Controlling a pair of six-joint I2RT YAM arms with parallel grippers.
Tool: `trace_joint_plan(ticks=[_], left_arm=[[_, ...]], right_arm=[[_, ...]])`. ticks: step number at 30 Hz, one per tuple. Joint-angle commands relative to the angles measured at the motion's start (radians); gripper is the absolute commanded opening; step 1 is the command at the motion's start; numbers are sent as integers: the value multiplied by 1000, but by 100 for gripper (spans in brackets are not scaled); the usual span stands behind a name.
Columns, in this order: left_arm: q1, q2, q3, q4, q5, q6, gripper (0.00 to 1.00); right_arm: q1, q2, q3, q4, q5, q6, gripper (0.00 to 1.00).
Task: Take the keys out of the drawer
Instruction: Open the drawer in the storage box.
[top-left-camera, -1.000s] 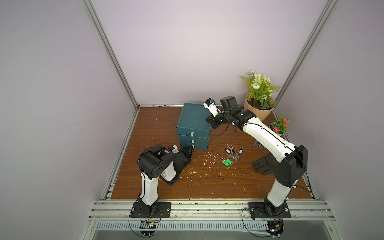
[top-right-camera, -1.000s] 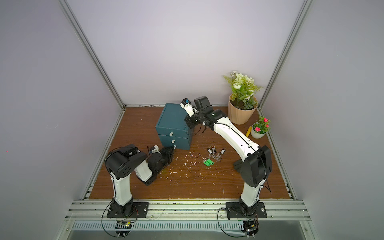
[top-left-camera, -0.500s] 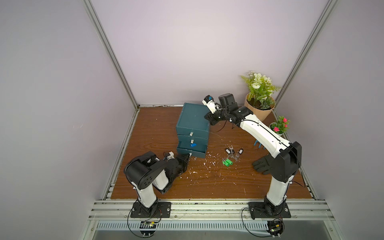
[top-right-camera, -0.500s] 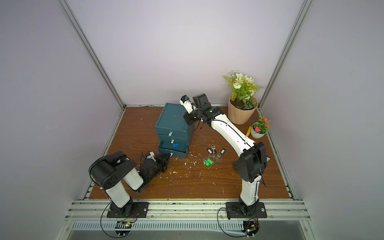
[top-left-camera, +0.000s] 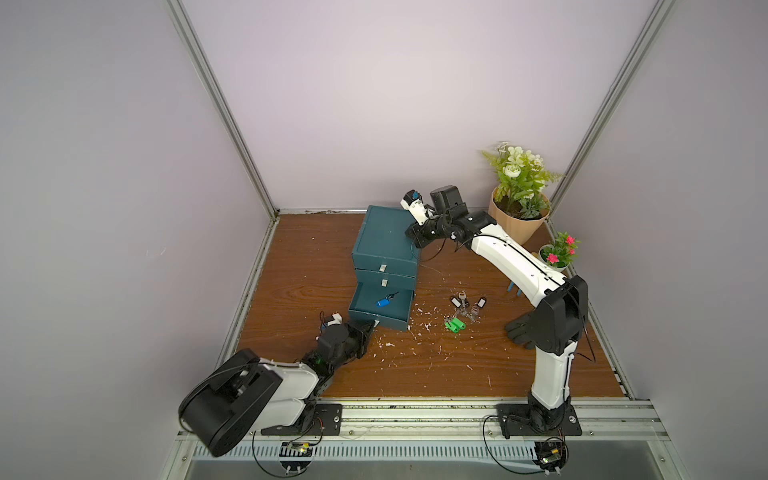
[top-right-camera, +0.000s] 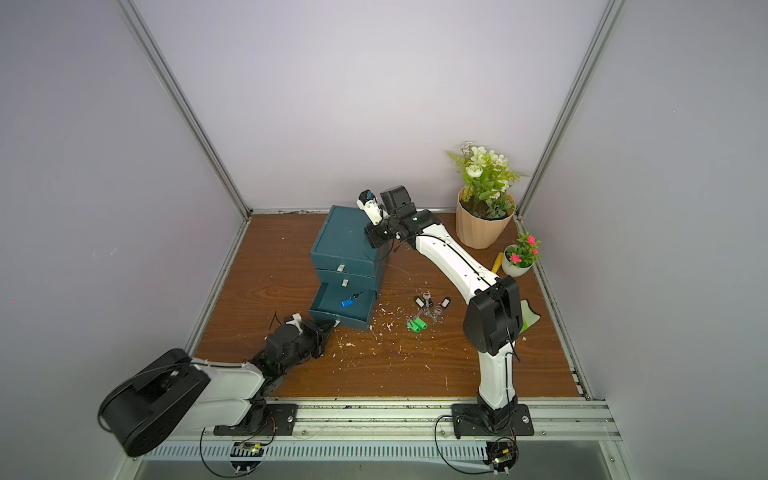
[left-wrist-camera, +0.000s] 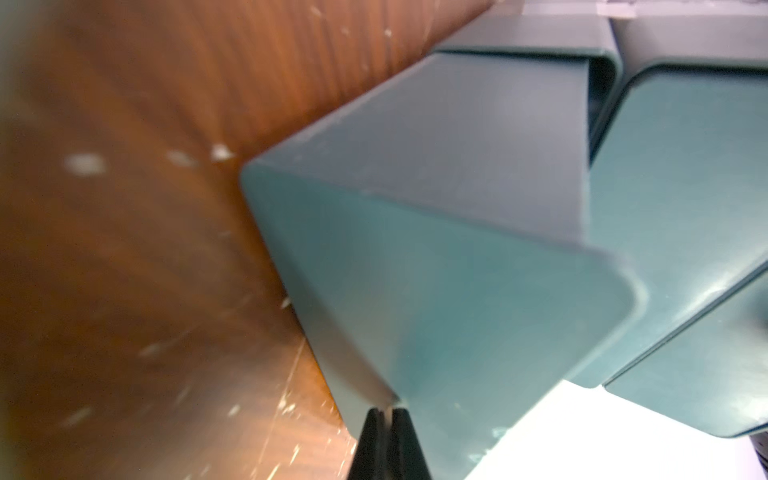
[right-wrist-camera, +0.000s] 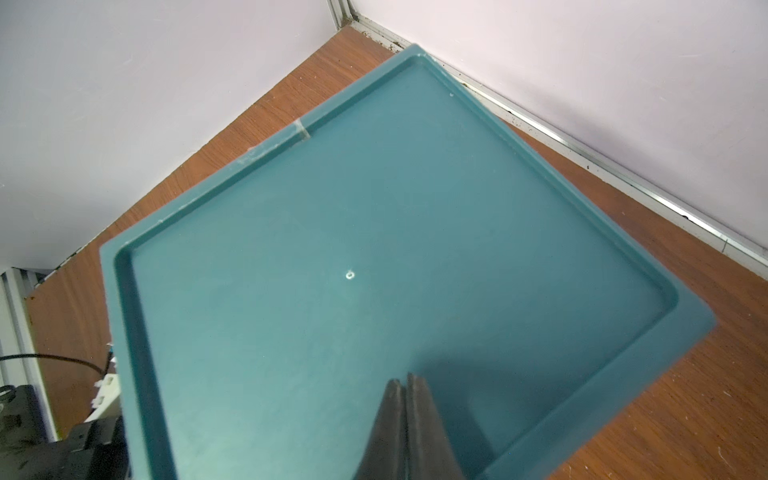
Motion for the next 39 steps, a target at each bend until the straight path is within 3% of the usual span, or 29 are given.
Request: trace_joint_plan(ticks=[1,5,11,20,28,32,36,39], left_arm=[[-5,-141,16,-392,-35,43,0],[-16,-206,-21,-431,-33,11,0],[-29,-139,-27,-364,12,21,0],[-74,-314,-59,-536,22,-24,0],[-92,-339,-95,-563,83,-24,1],[-92,-386,-85,-625,72,-26,15],[-92,-537,-39,-827,0,-25,55],[-89,-659,0,-986,-39,-18,67]], right_arm=[[2,9,38,0,9,14,6],[2,18,36,0,5,14,6],[2,21,33,0,5,9,6],[2,26,6,7,6,3,5],[2,39,-2,19,-13,14,6],[3,45,12,21,-24,25,6],[4,44,39,15,-20,30,6],[10,48,72,10,-7,32,6]])
